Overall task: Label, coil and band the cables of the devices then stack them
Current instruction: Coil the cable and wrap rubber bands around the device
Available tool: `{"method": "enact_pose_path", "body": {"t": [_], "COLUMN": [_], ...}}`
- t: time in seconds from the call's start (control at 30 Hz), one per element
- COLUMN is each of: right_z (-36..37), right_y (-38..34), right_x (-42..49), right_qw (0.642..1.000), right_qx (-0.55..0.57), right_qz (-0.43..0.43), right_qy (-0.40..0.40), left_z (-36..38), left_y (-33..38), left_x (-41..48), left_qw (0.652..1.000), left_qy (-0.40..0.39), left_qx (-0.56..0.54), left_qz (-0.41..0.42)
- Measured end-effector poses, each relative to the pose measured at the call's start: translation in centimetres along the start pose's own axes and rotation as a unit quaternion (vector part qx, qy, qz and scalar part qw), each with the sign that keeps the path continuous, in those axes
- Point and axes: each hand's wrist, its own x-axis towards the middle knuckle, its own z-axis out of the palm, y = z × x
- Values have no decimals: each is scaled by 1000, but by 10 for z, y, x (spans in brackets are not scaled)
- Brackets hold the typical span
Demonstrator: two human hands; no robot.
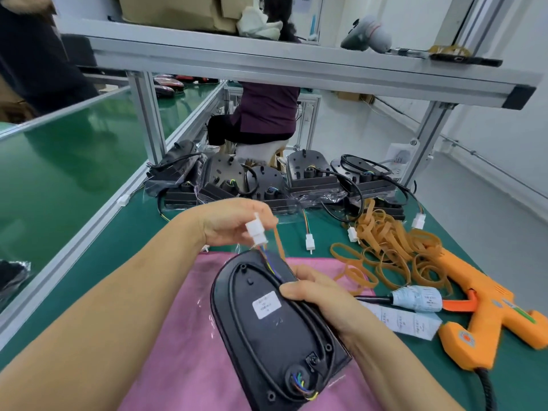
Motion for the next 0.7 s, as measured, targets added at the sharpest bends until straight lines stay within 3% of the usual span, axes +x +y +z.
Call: {"method": "enact_pose_path", "body": {"t": [0.1,0.17,0.27,0.4,0.7], "right_z": [-2,-1,-2,-8,-1], "right_y": [1,2,2,1,-3], "right_x": [2,3,2,-1,-13], "right_qw": [998,995,994,993,987], "right_qx": [-54,-67,-61,-27,42], "right_qz": [34,53,59,25,-34], "right_qy": [28,48,71,108,150], "left_z": [-1,0,6,7,7], "left_y": [11,18,28,32,-12], "left_x": [0,-3,-12,-24,-47], "left_qw": [997,995,986,966,951], "left_qy": [63,53,34,81,229], "left_qx": [7,28,128,214,120], "left_qz": [43,76,99,120,169]}}
